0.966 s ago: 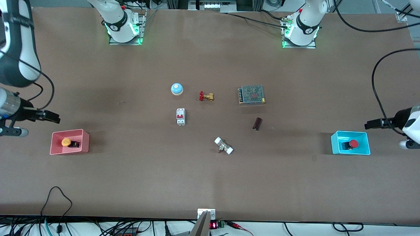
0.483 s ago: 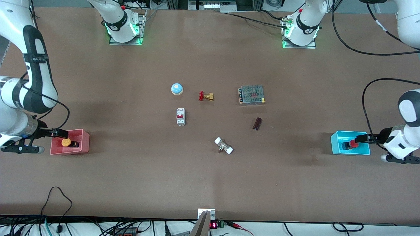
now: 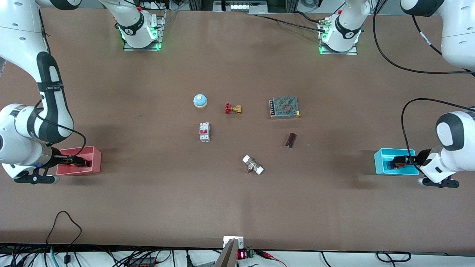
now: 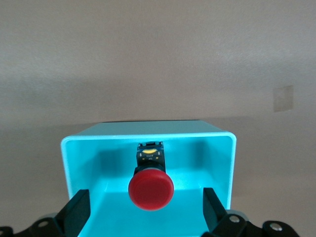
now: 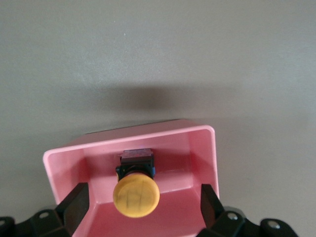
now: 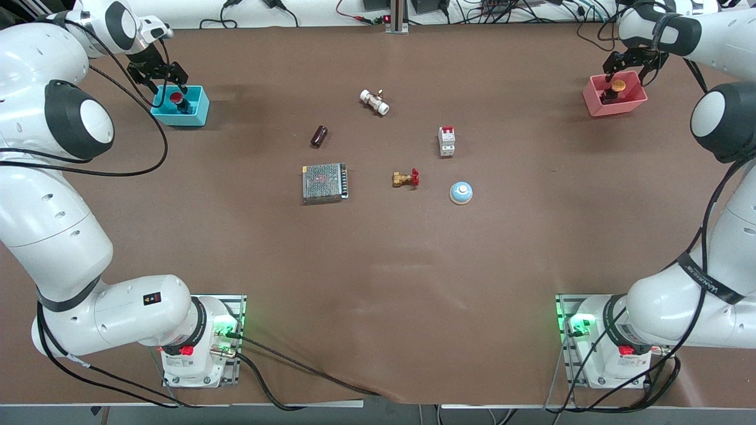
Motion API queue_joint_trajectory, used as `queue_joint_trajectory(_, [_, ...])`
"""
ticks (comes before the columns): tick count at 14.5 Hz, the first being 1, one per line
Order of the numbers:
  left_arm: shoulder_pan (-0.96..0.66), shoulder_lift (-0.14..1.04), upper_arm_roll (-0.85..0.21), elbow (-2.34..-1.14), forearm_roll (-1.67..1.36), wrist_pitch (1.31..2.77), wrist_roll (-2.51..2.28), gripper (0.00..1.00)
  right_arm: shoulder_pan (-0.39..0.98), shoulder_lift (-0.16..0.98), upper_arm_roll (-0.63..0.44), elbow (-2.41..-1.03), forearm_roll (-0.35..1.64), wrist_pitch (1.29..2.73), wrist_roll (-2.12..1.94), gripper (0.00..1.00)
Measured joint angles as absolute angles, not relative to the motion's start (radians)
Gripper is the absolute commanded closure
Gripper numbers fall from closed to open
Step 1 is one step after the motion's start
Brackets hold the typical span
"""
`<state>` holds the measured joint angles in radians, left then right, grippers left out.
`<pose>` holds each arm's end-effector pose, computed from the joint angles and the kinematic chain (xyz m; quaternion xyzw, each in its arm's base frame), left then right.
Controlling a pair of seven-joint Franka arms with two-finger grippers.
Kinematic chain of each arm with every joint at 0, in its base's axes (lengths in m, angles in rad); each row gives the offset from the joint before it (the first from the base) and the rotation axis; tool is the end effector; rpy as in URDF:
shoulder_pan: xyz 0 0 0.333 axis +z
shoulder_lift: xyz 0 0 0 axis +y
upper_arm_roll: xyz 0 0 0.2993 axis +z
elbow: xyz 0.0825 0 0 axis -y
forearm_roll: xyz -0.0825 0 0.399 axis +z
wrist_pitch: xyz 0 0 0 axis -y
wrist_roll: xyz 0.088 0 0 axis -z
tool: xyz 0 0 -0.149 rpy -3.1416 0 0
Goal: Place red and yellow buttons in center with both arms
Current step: 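Close the right gripper on the yellow button while the left gripper grasps the red button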
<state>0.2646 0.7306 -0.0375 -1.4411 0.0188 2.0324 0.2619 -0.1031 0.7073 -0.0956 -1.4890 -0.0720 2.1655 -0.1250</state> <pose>0.6843 0.1630 0.1838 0.9974 -0.0182 -0.0661 0.0214 0.6993 -0.1387 0.1909 0.9980 -0.0052 -0.0238 0.0576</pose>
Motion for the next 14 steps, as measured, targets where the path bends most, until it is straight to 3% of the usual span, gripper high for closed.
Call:
queue_joint_trajectory(2, [0.264, 0.746, -0.038, -1.443, 0.019, 2.038, 0.262, 0.12, -0.103, 0.719, -0.096, -1.488, -0.072, 2.168, -0.129, 0.0])
queue_joint_trajectory(8, [0.265, 0.757, -0.033, -1.447, 0.019, 2.043, 0.262, 0.72, -0.103, 0.749, -0.095, -1.488, -0.072, 2.169, -0.136, 0.0])
queue_joint_trajectory(11, [0.264, 0.756, -0.033, -1.447, 0.019, 2.043, 0.262, 0.79, -0.103, 0.758, -0.095, -1.488, -0.072, 2.181, -0.136, 0.01])
queue_joint_trajectory(14, [0.262, 0.745, -0.033, -1.439, 0.034, 2.043, 0.262, 0.79, -0.103, 0.761, -0.095, -1.487, -0.072, 2.186, -0.137, 0.04])
